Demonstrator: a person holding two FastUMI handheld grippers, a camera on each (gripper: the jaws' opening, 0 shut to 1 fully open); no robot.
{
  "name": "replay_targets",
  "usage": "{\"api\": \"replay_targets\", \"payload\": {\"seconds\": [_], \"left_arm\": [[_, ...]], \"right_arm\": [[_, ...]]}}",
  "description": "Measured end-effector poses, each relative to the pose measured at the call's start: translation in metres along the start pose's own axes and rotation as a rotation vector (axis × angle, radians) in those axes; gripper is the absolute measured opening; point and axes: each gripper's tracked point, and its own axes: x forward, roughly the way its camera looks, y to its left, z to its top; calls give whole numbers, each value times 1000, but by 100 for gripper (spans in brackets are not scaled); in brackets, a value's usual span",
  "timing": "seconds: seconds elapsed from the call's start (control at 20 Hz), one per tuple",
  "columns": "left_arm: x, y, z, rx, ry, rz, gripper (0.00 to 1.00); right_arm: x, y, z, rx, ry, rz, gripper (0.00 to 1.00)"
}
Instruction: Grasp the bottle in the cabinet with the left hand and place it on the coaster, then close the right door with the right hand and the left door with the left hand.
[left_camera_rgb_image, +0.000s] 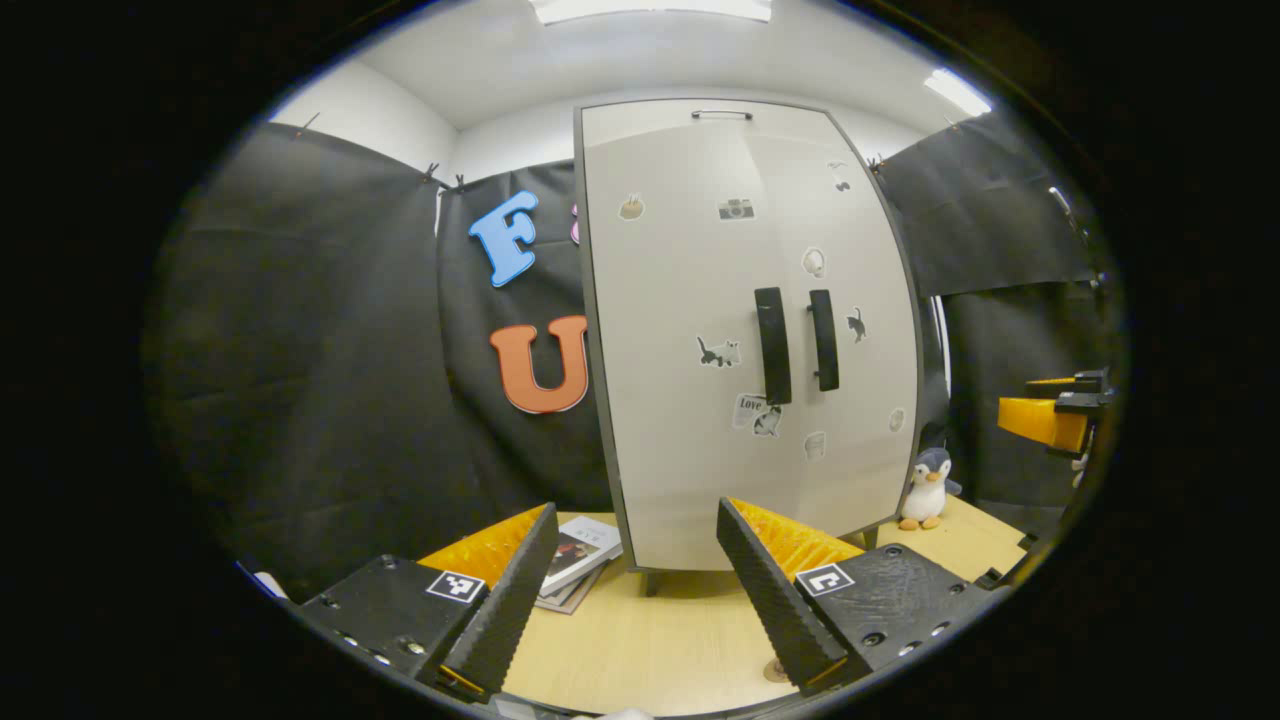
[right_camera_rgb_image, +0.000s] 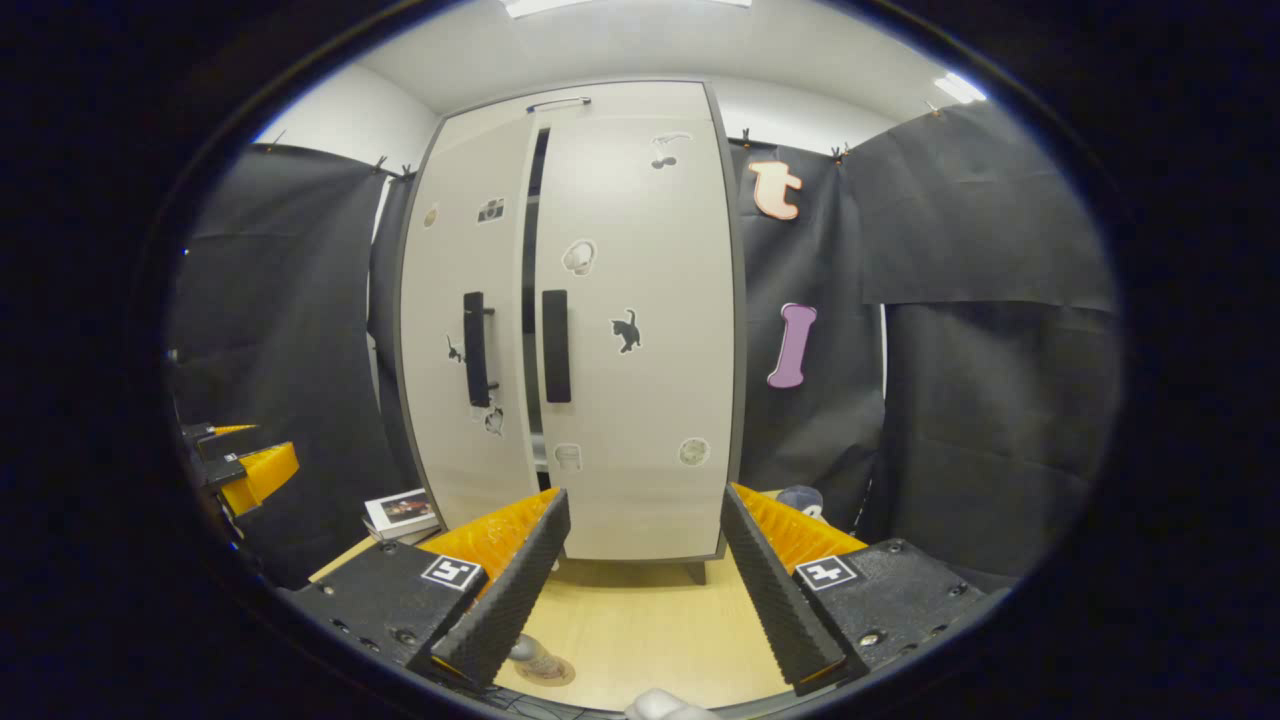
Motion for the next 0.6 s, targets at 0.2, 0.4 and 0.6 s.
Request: {"api": "replay_targets", "payload": {"seconds": [0.2,0.4,0.6], "left_arm": [[-3,0,3,-16,-8,-3,96],[-5,0,4,-12,-8,-3,96],[-5,-2,4,-15,-7,-5,97]], "right_arm": [[-2,11,-2,-16,1,24,99],[-1,16,-3,-30,5,29,100],[1,20,-2,-25,10,40,99]]}}
